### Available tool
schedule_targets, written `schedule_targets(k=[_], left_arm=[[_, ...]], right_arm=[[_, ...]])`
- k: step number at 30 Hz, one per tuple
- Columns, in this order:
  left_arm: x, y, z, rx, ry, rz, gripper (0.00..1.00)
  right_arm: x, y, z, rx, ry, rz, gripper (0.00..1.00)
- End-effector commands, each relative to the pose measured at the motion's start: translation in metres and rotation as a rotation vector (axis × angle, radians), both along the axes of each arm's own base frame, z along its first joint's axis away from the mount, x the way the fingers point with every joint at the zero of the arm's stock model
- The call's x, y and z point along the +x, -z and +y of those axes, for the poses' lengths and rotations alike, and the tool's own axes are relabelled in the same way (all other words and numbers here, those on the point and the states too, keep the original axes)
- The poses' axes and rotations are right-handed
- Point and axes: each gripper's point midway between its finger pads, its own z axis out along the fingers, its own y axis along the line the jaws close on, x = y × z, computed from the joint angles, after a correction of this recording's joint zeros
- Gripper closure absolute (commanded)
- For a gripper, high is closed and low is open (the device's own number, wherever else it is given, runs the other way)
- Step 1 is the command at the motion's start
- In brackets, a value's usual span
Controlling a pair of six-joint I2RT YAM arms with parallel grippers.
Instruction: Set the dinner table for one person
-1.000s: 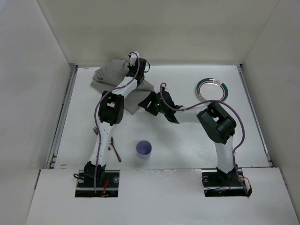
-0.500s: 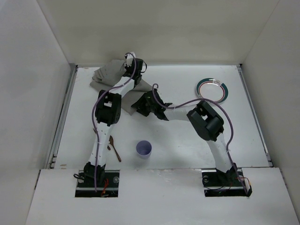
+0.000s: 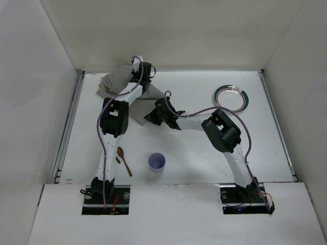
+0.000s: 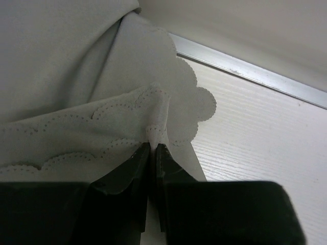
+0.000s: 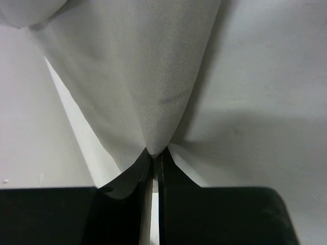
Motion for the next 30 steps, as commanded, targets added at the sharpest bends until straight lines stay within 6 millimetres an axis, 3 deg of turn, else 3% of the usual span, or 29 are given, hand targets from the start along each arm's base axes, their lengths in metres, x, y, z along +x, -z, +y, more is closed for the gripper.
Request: schedule_targets(k=[1, 5, 8, 9, 11, 13, 15, 16, 18, 21, 24, 26, 27, 28, 30], left_arm=[[0.006, -0.076, 0.028, -0.051, -0.043, -0.12, 1.0], [0.019, -0.141, 0.052, -0.103, -0.065, -0.219, 1.0], [0.027, -0.218, 0.07, -0.174, -0.081, -0.333, 1.0], [0.024, -0.249, 0.076, -0.203, -0.081, -0.382, 1.0], [0.008, -0.314, 0.087, -0.251, -0.081, -0.49, 1.0], [-0.014, -0.362, 0.097, -0.272, -0.079, -0.579, 1.0], [-0.037, -0.391, 0.102, -0.285, -0.075, -0.647, 1.0], [-0.048, -0.393, 0.103, -0.29, -0.075, -0.669, 1.0], [-0.065, -0.38, 0.105, -0.293, -0.081, -0.689, 1.0], [-0.093, -0.32, 0.11, -0.289, -0.139, -0.653, 1.0], [-0.131, -0.231, 0.113, -0.327, -0.186, -0.58, 1.0], [-0.168, -0.155, 0.117, -0.368, -0.239, -0.498, 0.99], [-0.182, -0.129, 0.117, -0.376, -0.254, -0.465, 0.99], [-0.2, -0.098, 0.122, -0.377, -0.283, -0.419, 0.99], [-0.229, -0.054, 0.128, -0.381, -0.322, -0.341, 0.98]], right_arm=[[0.018, -0.062, -0.02, -0.059, 0.024, -0.201, 0.97], [0.081, -0.139, -0.085, -0.204, 0.087, -0.409, 0.99], [0.131, -0.232, -0.142, -0.359, 0.151, -0.59, 0.99], [0.139, -0.267, -0.159, -0.41, 0.176, -0.655, 1.0], [0.14, -0.333, -0.187, -0.513, 0.215, -0.795, 1.0], [0.13, -0.387, -0.208, -0.626, 0.234, -0.947, 0.99], [0.113, -0.413, -0.213, -0.785, 0.216, -1.07, 0.99], [0.102, -0.416, -0.21, -0.889, 0.192, -1.123, 0.98], [0.084, -0.402, -0.204, -1.083, 0.15, -1.177, 0.97], [0.062, -0.341, -0.193, -1.282, 0.06, -1.16, 0.96], [0.028, -0.245, -0.179, -1.297, -0.095, -1.07, 0.96], [0.005, -0.178, -0.18, -1.271, -0.197, -0.984, 0.96], [-0.007, -0.15, -0.184, -1.263, -0.234, -0.942, 0.96], [-0.018, -0.127, -0.189, -1.257, -0.268, -0.906, 0.96], [-0.037, -0.107, -0.191, -1.237, -0.291, -0.859, 0.96]])
